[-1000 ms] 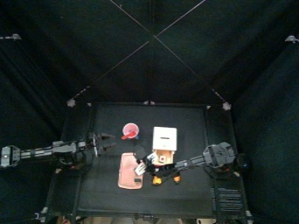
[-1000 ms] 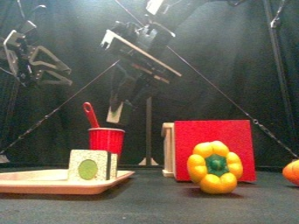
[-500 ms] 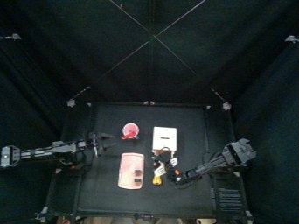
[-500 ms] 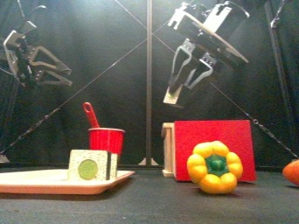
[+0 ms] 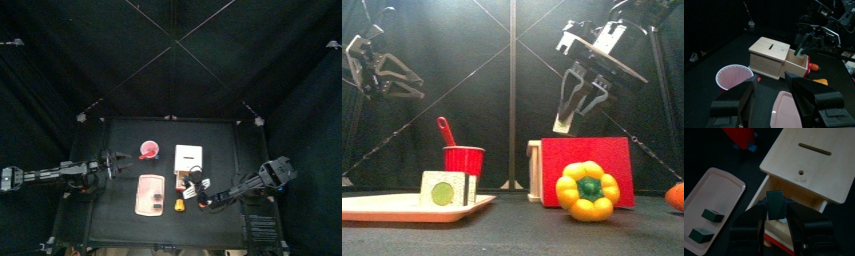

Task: Place sushi piece in drawer

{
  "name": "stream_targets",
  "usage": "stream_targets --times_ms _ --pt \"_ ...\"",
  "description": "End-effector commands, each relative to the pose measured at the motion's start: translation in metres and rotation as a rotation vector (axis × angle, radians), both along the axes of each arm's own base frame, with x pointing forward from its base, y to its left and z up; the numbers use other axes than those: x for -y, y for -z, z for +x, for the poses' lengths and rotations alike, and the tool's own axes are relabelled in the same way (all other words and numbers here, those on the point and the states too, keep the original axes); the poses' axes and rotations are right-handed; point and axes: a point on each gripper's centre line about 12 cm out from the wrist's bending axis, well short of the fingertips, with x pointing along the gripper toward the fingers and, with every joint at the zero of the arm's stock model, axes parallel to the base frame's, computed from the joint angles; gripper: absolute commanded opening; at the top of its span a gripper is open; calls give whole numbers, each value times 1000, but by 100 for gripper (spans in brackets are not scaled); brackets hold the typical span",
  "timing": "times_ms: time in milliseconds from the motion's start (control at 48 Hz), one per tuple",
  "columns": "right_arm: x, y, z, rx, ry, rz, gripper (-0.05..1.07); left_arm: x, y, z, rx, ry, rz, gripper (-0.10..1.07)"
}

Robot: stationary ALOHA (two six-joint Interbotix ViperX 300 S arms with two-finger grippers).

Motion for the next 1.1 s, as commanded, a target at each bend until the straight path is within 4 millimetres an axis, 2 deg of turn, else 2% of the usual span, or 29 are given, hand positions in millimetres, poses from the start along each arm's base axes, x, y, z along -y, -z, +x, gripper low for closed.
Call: stream_targets --times_ms 0,188,333,1083 --pt "1 -13 -2 37 8 14 71 -1 -5 2 15 -4 3 85" --pt "1 -10 -4 25 17 26 84 -1 -5 2 15 -4 3 85" --pt "2 -9 -4 22 21 31 88 -1 -5 2 17 -6 -2 85" --pt "1 -11 -3 27 23 35 88 -1 -5 2 17 -6 -2 85"
